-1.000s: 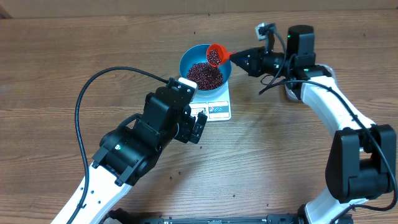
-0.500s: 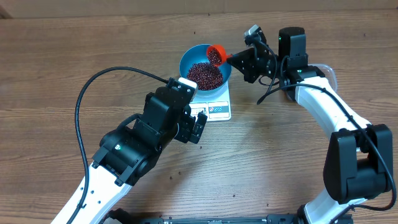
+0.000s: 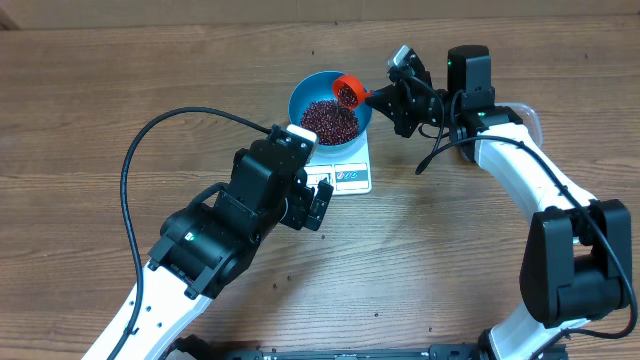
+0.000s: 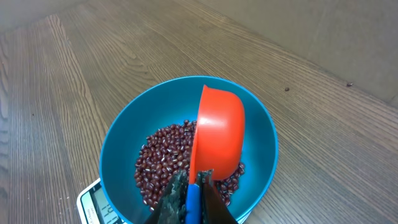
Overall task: Scoop item into bowl and weigh 150g on scale
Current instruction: 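Tilt the scoop to pour the fifth load into the bowl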
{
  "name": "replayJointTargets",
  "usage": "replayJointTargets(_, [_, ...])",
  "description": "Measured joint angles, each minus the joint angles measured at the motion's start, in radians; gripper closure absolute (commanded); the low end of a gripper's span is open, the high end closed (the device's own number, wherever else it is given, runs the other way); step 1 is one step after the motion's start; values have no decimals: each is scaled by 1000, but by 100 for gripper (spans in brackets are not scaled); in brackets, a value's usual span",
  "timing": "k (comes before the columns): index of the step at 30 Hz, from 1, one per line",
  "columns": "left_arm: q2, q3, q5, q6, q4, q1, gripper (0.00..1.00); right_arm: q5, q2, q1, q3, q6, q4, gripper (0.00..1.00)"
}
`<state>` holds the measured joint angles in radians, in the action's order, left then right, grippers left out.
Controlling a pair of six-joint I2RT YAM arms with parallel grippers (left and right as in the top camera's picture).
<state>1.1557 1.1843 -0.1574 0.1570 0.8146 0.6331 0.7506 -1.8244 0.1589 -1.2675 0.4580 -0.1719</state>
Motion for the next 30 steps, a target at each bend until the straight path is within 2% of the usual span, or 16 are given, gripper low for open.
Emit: replayJointTargets(30, [0,0,0,0,0,0,0,0,0,0,0,11,-33,96])
